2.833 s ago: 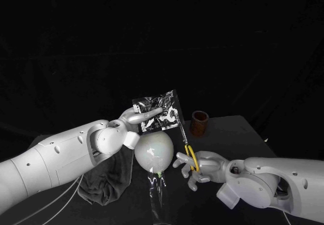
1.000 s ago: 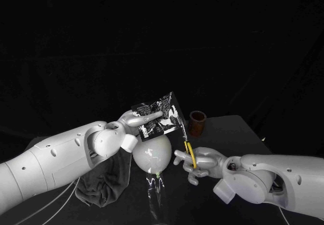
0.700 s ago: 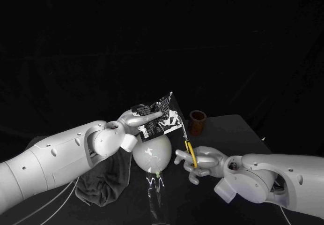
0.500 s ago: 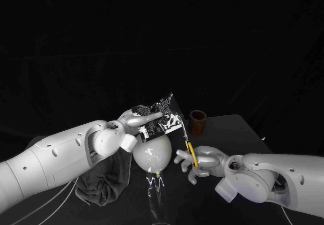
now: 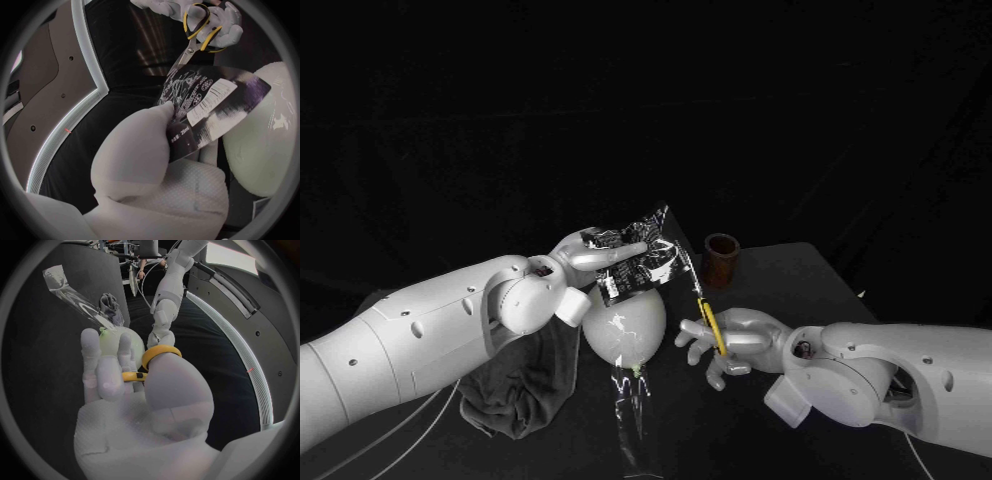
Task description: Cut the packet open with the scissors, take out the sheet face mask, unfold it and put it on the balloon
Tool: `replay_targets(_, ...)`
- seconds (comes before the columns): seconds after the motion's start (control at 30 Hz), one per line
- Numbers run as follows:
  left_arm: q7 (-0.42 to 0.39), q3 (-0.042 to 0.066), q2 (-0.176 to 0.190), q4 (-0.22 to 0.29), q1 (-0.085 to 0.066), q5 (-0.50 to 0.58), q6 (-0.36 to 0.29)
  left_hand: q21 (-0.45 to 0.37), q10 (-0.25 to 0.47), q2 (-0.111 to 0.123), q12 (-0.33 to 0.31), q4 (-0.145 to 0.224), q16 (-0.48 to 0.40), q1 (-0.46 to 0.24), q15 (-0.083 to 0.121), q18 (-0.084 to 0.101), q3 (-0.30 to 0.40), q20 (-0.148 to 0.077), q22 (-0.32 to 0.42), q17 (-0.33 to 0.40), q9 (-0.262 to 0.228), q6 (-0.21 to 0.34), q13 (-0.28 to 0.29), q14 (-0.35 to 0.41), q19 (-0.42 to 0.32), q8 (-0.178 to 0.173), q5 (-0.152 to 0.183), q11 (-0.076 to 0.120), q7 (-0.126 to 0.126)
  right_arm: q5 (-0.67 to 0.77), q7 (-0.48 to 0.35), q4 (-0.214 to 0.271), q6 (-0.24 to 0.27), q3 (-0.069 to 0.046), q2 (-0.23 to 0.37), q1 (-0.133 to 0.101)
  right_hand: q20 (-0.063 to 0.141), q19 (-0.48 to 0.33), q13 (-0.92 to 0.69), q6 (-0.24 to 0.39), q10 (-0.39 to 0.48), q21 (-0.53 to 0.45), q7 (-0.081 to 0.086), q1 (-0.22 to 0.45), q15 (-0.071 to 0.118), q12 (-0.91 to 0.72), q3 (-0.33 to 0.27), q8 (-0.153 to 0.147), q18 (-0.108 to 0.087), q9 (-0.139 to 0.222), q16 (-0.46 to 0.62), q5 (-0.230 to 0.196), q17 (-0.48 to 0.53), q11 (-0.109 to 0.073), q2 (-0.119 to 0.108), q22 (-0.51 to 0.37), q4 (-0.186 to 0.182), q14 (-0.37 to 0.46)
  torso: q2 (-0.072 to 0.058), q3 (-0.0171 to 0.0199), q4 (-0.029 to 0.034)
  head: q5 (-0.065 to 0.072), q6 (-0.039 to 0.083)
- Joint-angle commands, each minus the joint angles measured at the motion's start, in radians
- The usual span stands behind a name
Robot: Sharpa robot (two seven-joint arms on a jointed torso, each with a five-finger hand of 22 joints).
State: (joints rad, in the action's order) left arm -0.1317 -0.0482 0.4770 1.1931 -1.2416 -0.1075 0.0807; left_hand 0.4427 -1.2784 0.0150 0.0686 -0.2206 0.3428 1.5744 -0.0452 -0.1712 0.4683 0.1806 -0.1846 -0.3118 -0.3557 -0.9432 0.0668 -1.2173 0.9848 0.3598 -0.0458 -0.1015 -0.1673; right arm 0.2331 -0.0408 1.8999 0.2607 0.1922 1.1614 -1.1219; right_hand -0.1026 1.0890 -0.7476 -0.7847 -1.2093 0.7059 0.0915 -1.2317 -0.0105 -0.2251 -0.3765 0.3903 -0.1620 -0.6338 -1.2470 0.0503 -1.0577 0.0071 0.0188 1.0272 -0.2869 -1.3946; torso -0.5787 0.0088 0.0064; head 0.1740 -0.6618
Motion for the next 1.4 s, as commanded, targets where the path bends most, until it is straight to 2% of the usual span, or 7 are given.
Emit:
replay_targets(0.03, -0.021, 0.0, 0.0, 0.002, 0.0, -0.046, 0.001, 0.004, -0.009, -0.008, 0.004, 0.015, 0.005, -0.007, -0.001, -0.01, 0.009, -0.003, -0.002, -0.004, -0.045, -0.004, 0.001, -0.009, 0.004, 0.005, -0.003, 0.003, 0.004, 0.029, 0.003, 0.001, -0.027, -0.002, 0.009, -0.005, -0.003, 0.0, 0.008, 0.046, -0.086, -0.001, 0.056, -0.002, 0.013, 0.009, -0.008, -0.008, -0.01, 0.002, -0.001, -0.002, 0.005, 0.059, 0.001, -0.001, 0.0, 0.016, 0.0, 0.0001, 0.0011, 0.0, -0.001)
replay_targets(0.27, -0.039, 0.0, 0.002, -0.001, 0.0, -0.048, -0.013, 0.009, -0.02, -0.01, 0.007, 0.019, 0.013, -0.014, 0.002, -0.01, 0.01, -0.004, -0.004, -0.012, -0.049, -0.003, 0.002, -0.015, 0.003, 0.005, -0.003, 0.006, 0.007, 0.038, 0.017, 0.006, -0.037, -0.002, 0.027, -0.007, -0.005, -0.006, 0.03, 0.043, -0.084, -0.01, 0.058, 0.006, 0.01, 0.029, -0.01, -0.014, -0.011, 0.007, 0.004, -0.002, 0.015, 0.062, -0.005, -0.007, -0.002, 0.021, 0.0, -0.0011, 0.0007, 0.0, -0.001)
replay_targets(0.43, -0.049, 0.0, 0.002, -0.002, 0.0, -0.044, -0.023, 0.009, -0.021, -0.01, 0.007, 0.019, 0.014, -0.015, 0.002, -0.009, 0.01, -0.004, -0.004, -0.014, -0.049, -0.004, 0.002, -0.015, 0.002, 0.005, -0.003, 0.007, 0.007, 0.043, 0.023, 0.012, -0.039, -0.002, 0.036, -0.008, -0.008, -0.013, 0.052, 0.043, -0.076, -0.019, 0.063, 0.015, 0.007, 0.052, 0.0, -0.021, -0.012, 0.011, 0.01, -0.002, 0.025, 0.066, -0.017, -0.012, -0.004, 0.027, 0.0, -0.0009, 0.0008, -0.001, 0.0)
replay_targets(0.67, -0.057, 0.0, 0.002, -0.002, 0.0, -0.041, -0.025, 0.01, -0.022, -0.009, 0.007, 0.02, 0.015, -0.017, 0.003, -0.009, 0.01, -0.005, -0.005, -0.015, -0.05, -0.004, 0.002, -0.016, 0.002, 0.006, -0.003, 0.007, 0.008, 0.045, 0.022, 0.011, -0.031, -0.002, 0.037, -0.008, -0.012, -0.018, 0.088, 0.042, -0.074, -0.025, 0.067, 0.032, 0.002, 0.084, 0.032, -0.029, -0.013, 0.017, 0.012, -0.002, 0.033, 0.071, -0.04, -0.015, -0.005, 0.032, 0.0, -0.0005, 0.0013, 0.0, 0.0)
replay_targets(0.77, -0.058, 0.0, 0.002, -0.001, 0.0, -0.041, -0.018, 0.01, -0.022, -0.009, 0.007, 0.02, 0.015, -0.017, 0.003, -0.009, 0.01, -0.005, -0.005, -0.015, -0.05, -0.004, 0.002, -0.016, 0.002, 0.006, -0.003, 0.007, 0.008, 0.046, 0.018, 0.009, -0.022, -0.002, 0.034, -0.008, -0.016, -0.023, 0.115, 0.042, -0.064, -0.032, 0.07, 0.046, 0.0, 0.108, 0.061, -0.034, -0.014, 0.02, 0.014, -0.003, 0.04, 0.076, -0.059, -0.019, -0.006, 0.036, 0.0, -0.0002, 0.0009, 0.0, 0.001)
replay_targets(0.93, -0.058, 0.0, 0.004, 0.002, 0.0, -0.044, -0.004, 0.011, -0.024, -0.009, 0.007, 0.022, 0.016, -0.017, 0.003, -0.009, 0.01, -0.005, -0.005, -0.017, -0.051, -0.004, 0.002, -0.016, 0.002, 0.006, -0.003, 0.008, 0.008, 0.04, 0.008, 0.004, -0.007, -0.002, 0.022, -0.008, -0.018, -0.027, 0.137, 0.042, -0.06, -0.036, 0.073, 0.064, -0.004, 0.125, 0.091, -0.038, -0.015, 0.022, 0.014, -0.002, 0.044, 0.078, -0.078, -0.021, -0.006, 0.039, -0.001, 0.0002, 0.0008, 0.001, 0.001)
replay_targets(1.4, -0.064, 0.0, 0.007, 0.005, 0.0, -0.08, 0.02, 0.014, -0.027, -0.008, 0.006, 0.025, 0.019, -0.02, 0.005, -0.009, 0.01, -0.005, -0.007, -0.021, -0.053, -0.006, 0.002, -0.017, 0.002, 0.007, -0.003, 0.009, 0.009, 0.03, -0.002, 0.0, 0.001, -0.002, 0.004, -0.017, -0.019, -0.017, 0.149, 0.034, -0.079, -0.021, 0.073, 0.067, -0.003, 0.125, 0.109, -0.037, -0.014, 0.022, 0.006, -0.002, 0.037, 0.077, -0.073, -0.012, -0.005, 0.034, 0.0, -0.0006, 0.0007, 0.003, -0.003)
